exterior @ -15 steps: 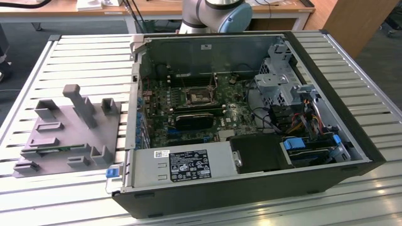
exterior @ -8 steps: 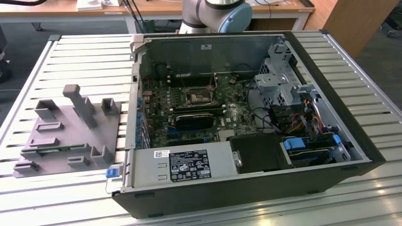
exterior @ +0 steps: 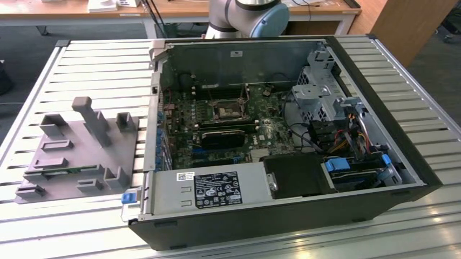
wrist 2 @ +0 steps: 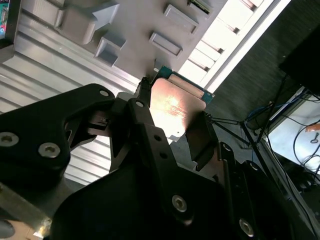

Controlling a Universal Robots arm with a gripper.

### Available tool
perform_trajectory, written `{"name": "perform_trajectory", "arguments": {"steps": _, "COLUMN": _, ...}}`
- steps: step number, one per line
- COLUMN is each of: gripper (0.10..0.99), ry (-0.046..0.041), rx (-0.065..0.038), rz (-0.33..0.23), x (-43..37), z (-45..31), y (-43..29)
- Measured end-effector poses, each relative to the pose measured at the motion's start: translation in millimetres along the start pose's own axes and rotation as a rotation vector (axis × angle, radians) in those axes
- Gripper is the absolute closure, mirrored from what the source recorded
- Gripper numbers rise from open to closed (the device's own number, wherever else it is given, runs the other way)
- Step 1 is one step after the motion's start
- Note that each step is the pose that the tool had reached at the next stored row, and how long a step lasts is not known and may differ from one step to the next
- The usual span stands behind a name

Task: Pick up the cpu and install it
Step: 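Pick up the cpu and move it towards the insertion slot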

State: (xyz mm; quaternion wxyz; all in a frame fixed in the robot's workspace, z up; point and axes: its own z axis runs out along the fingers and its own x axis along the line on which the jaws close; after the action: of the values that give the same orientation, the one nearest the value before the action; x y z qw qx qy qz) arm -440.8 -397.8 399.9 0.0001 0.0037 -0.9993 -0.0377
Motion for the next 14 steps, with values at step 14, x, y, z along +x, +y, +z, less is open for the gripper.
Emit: {"name": "perform_trajectory", "arguments": {"steps": 14, "gripper": 0.553, "ry": -0.0001, "rx": 0.000, "rz": 0.000, "x": -14.0, "z": -22.9, "y": 3.5}}
